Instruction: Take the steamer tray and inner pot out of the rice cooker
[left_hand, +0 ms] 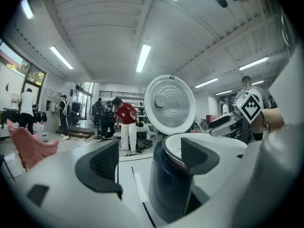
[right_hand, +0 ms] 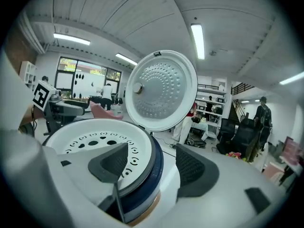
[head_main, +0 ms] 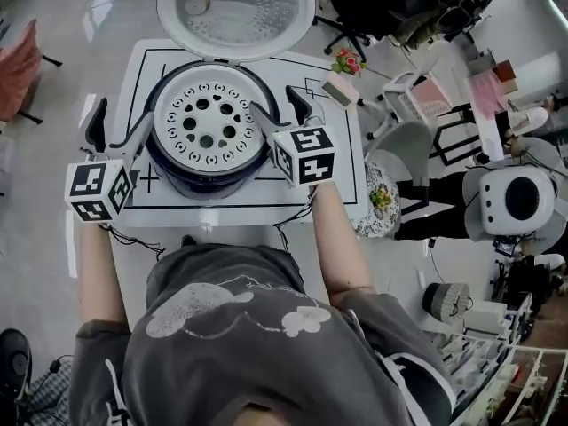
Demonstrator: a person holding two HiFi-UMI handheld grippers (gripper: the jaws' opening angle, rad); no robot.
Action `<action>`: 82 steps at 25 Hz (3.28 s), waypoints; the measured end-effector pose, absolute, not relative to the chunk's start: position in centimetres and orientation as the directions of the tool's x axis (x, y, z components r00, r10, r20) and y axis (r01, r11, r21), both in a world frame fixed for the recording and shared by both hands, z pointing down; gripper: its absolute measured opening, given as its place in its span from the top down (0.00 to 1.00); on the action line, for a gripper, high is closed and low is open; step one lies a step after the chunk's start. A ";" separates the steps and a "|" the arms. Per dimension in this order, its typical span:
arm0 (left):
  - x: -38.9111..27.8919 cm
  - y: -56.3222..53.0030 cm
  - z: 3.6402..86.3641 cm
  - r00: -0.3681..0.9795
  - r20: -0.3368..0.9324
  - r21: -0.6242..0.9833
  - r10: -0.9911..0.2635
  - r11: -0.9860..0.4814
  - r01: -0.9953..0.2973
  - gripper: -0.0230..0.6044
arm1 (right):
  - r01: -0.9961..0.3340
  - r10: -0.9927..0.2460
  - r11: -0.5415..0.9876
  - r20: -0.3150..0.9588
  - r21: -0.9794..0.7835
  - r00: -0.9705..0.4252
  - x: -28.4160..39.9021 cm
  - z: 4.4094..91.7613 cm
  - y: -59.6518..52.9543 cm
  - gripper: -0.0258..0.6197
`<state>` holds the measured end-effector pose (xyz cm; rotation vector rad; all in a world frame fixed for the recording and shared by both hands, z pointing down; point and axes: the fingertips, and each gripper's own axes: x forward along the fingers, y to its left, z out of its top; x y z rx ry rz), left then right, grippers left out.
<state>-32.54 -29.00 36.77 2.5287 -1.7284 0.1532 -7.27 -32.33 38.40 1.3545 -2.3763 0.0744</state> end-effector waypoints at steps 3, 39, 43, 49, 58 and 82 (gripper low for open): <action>-32.6 -30.5 37.2 0.403 0.129 0.017 -0.906 -0.405 -0.914 0.32 | -0.827 -0.801 0.530 0.430 0.189 -0.416 -7.8 39.1 -33.2 0.46; -33.9 -31.7 36.9 0.489 0.103 0.029 -0.866 -0.489 -0.872 0.32 | -0.820 -0.705 0.506 0.676 0.269 -0.214 -8.7 41.2 -33.8 0.78; -34.1 -31.5 36.5 0.481 0.101 0.026 -0.871 -0.481 -0.876 0.32 | -0.836 -0.692 0.510 0.673 0.201 -0.260 -9.0 40.7 -33.7 0.81; -34.7 -31.6 35.5 0.452 0.088 0.030 -0.888 -0.451 -0.892 0.32 | -0.890 -0.826 0.391 0.515 0.232 -0.228 -7.5 34.9 -35.1 0.87; -34.7 -29.1 38.1 0.429 0.100 0.011 -0.898 -0.430 -0.903 0.32 | -0.904 -0.843 0.414 0.420 0.111 -0.335 -8.7 36.2 -33.1 0.89; -14.3 -25.2 31.3 0.507 0.091 -0.061 -0.857 -0.513 -0.856 0.32 | -0.961 -0.894 0.267 0.352 -0.075 -0.276 14.6 33.9 -31.3 0.89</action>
